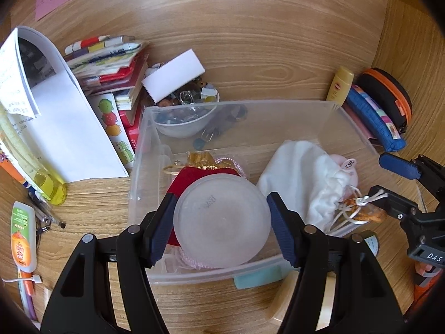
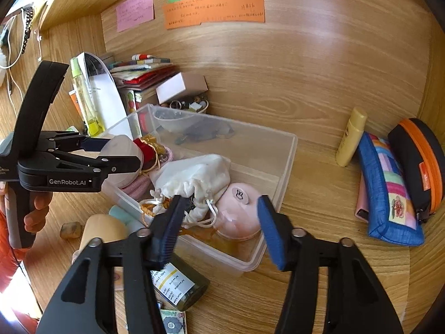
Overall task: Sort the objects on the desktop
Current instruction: 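Lower the gourd charm and white lid into the clear box and release both, then move both grippers toward the cream jar and the soap bar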
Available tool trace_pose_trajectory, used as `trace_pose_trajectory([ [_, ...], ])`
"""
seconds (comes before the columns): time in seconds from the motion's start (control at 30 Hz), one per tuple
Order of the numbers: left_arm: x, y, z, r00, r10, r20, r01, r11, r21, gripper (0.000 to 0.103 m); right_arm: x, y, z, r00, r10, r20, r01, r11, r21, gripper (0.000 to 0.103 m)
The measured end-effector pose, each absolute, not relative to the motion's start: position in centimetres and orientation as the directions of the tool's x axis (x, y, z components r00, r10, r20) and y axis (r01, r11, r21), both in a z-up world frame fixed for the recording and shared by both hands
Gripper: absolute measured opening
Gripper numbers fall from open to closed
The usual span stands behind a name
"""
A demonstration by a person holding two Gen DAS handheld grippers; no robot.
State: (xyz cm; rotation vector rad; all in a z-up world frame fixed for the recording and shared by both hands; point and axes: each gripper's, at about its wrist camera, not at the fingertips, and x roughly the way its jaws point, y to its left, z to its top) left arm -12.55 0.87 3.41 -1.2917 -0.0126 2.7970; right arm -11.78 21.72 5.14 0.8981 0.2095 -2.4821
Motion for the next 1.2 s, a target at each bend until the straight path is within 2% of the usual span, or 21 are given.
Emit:
trace_pose_trajectory([
  [0.07, -12.1, 0.8, 4.0, -0.657, 0.064, -0.751, -0.053, -0.998, -0.039, 0.072, -11.5, 21.7, 5.4, -0.677, -0.394, -0.622, 0.494, -0.869, 0.012, 0.061],
  [0.23, -10.8, 0.6, 5.5, -0.686, 0.065, -0.725, -0.057, -0.998, -0.035, 0.075, -11.2, 21.7, 6.2, -0.698, -0.386, -0.603, 0.480, -0.877, 0.005, 0.069],
  [0.3, -10.2, 0.6, 6.2, -0.697, 0.065, -0.714, -0.058, -0.998, -0.034, 0.079, -11.0, 21.8, 6.5, -0.706, -0.381, -0.597, 0.471, -0.882, 0.005, 0.072],
  [0.37, -9.4, 0.6, 6.8, -0.712, 0.067, -0.699, -0.060, -0.998, -0.035, 0.086, -10.7, 22.0, 7.1, -0.717, -0.385, -0.582, 0.469, -0.883, 0.007, 0.073],
  [0.53, -7.4, 0.0, 8.0, -0.741, 0.058, -0.668, -0.051, -0.998, -0.030, 0.091, -9.2, 22.0, 8.4, -0.733, -0.399, -0.550, 0.479, -0.878, -0.001, 0.073],
  [0.67, -5.9, -0.5, 8.3, -0.750, 0.052, -0.659, -0.044, -0.999, -0.029, 0.091, -8.1, 21.5, 8.6, -0.728, -0.409, -0.551, 0.492, -0.871, -0.004, 0.075],
  [0.77, -4.7, -1.1, 7.9, -0.745, 0.043, -0.666, -0.037, -0.999, -0.023, 0.091, -7.2, 20.9, 8.2, -0.713, -0.419, -0.562, 0.508, -0.861, -0.002, 0.085],
  [0.97, -3.0, -2.1, 5.3, -0.700, 0.016, -0.714, -0.026, -1.000, 0.003, 0.091, -6.2, 19.6, 6.3, -0.674, -0.412, -0.613, 0.522, -0.853, -0.002, 0.085],
  [1.2, -0.6, -2.7, 1.6, -0.627, 0.059, -0.777, -0.039, -0.998, -0.044, 0.091, -4.8, 18.3, 3.8, -0.611, -0.382, -0.693, 0.540, -0.841, -0.013, 0.085],
])
